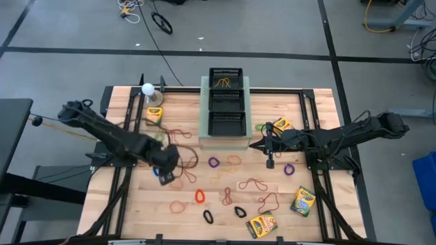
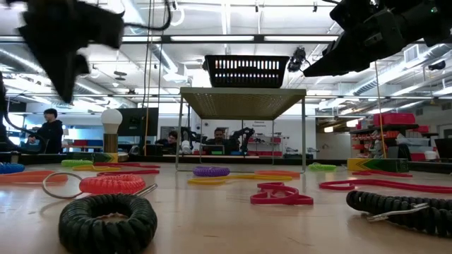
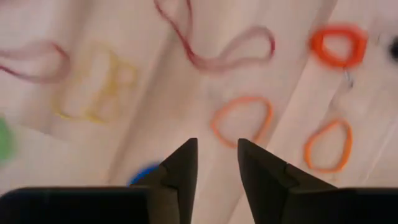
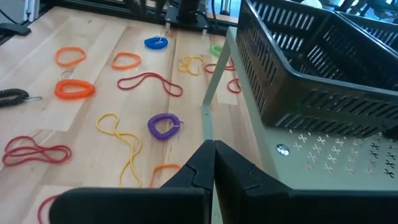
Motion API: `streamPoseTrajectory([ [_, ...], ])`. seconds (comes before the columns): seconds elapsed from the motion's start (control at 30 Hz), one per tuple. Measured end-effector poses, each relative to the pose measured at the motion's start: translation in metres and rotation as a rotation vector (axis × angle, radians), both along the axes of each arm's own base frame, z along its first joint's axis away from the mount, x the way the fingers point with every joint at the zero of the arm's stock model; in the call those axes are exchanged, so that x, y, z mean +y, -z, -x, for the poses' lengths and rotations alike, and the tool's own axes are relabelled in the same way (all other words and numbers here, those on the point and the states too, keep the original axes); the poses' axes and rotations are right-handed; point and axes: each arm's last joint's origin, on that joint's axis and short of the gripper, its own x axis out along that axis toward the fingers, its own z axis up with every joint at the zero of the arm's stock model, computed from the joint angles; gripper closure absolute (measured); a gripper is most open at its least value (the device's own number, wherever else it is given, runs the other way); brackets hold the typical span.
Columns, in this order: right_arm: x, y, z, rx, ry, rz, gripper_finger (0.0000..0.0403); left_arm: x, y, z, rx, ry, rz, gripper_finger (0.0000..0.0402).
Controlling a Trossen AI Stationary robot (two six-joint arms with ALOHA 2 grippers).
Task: Pick & Place Office Desk Supplies
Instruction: Put the blue spring keychain into the bottom black bin on the shelf
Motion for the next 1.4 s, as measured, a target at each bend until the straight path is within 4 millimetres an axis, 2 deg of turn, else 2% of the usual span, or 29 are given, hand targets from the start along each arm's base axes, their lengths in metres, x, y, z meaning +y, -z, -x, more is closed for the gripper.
streamPoseTrajectory([
  [0.13,0.000,0.000,0.000,0.003,0.000,0.000,0.0390,-0.014,0.025,0.010,-0.013,-0.016,0.035,0.0272],
  [0.37,0.000,0.000,0.000,0.003,0.001,0.000,0.0390,-0.016,0.055,0.028,0.052,-0.119,-0.031,0.0271],
  [0.53,0.000,0.000,0.000,-0.005,0.000,-0.001,0.0390,-0.021,0.069,0.028,0.160,-0.103,-0.029,0.0271],
  [0.83,0.000,0.000,0.000,-0.004,0.000,-0.001,0.0390,-0.025,0.092,0.023,0.241,-0.124,-0.113,0.0274],
  [0.93,0.000,0.000,0.000,-0.004,0.000,-0.001,0.0390,-0.025,0.092,0.022,0.242,-0.118,-0.118,0.0296],
  [1.13,0.000,0.000,0.000,-0.004,0.000,-0.001,0.0390,-0.025,0.083,0.022,0.234,-0.071,-0.133,0.0383],
  [1.3,0.000,0.000,0.000,-0.004,0.000,-0.001,0.0390,-0.027,0.062,0.017,0.181,0.023,-0.140,0.0384],
  [1.4,0.000,0.000,0.000,-0.004,0.000,-0.001,0.0390,-0.030,0.041,0.011,0.087,0.081,-0.129,0.0384],
])
